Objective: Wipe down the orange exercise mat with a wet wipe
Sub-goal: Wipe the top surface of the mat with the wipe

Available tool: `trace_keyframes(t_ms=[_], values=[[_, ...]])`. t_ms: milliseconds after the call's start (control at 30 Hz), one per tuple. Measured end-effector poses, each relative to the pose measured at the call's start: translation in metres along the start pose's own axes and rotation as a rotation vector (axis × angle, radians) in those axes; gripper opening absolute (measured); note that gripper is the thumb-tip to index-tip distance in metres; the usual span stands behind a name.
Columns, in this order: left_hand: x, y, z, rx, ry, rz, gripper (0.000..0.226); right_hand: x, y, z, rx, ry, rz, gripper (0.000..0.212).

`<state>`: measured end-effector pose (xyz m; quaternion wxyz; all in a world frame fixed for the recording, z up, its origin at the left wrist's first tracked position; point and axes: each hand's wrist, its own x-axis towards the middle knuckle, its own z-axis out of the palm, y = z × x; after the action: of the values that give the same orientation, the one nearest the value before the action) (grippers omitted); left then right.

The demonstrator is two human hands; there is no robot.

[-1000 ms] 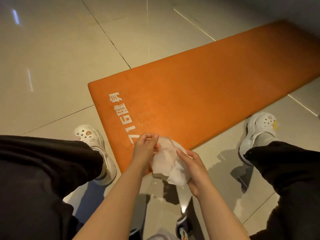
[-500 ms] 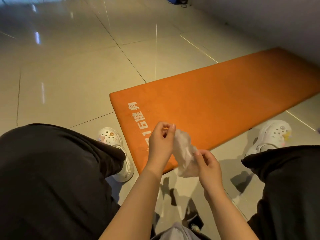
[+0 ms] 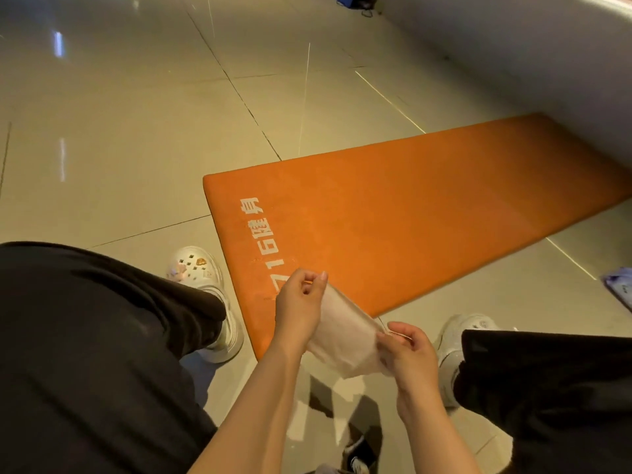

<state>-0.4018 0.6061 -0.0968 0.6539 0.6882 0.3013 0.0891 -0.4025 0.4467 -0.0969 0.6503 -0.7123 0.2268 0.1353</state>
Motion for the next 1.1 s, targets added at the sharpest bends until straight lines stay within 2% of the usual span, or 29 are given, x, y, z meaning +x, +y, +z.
trace_keyframes(t_ms=[100, 267, 500, 600, 733, 867, 1100], values=[[0.013, -0.011, 0.001, 0.005, 0.024, -0.031, 0.024, 0.013, 0.0, 0.006, 0.021, 0.02, -0.014, 0.005], [0.04, -0.025, 0.002, 0.042, 0.098, -0.102, 0.024, 0.034, -0.004, 0.037, 0.052, 0.064, -0.033, 0.011], [0.077, -0.011, 0.004, -0.006, 0.056, -0.166, 0.019, 0.066, -0.022, 0.072, 0.039, 0.109, -0.111, 0.019], [0.087, -0.005, 0.004, -0.057, -0.045, -0.278, 0.017, 0.076, -0.018, 0.076, 0.044, 0.168, -0.096, 0.015], [0.092, -0.004, -0.001, 0.033, -0.289, -0.321, 0.046, 0.079, -0.016, 0.078, 0.087, 0.279, -0.04, 0.011], [0.1, -0.001, -0.009, 0.252, -0.457, -0.244, 0.057, 0.075, -0.021, 0.08, 0.158, 0.346, 0.002, 0.014], [0.119, 0.015, -0.037, 0.718, -0.566, 0.128, 0.04, 0.054, -0.022, 0.094, 0.045, 0.309, 0.041, 0.015]])
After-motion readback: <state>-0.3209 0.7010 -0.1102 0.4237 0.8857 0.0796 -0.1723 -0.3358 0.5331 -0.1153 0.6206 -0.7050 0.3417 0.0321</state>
